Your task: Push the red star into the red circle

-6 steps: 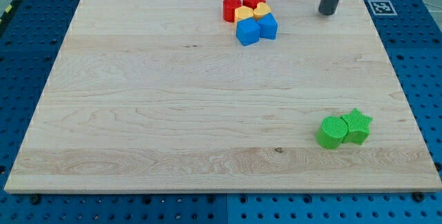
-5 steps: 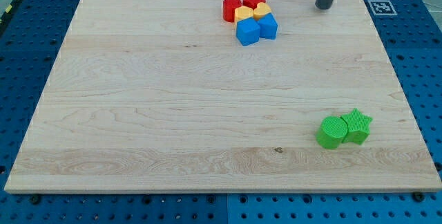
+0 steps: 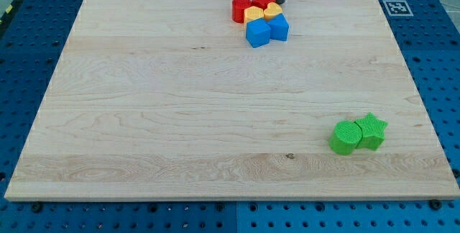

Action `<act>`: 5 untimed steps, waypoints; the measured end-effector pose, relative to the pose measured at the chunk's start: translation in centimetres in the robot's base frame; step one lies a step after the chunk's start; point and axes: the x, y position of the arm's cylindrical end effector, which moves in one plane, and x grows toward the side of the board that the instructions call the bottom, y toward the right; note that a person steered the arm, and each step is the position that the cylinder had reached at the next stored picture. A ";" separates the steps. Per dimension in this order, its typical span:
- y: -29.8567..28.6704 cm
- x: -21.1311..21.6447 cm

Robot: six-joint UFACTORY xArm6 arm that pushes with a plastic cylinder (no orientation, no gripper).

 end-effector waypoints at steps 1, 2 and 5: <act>-2.4 0.4; -4.1 0.4; -6.9 0.4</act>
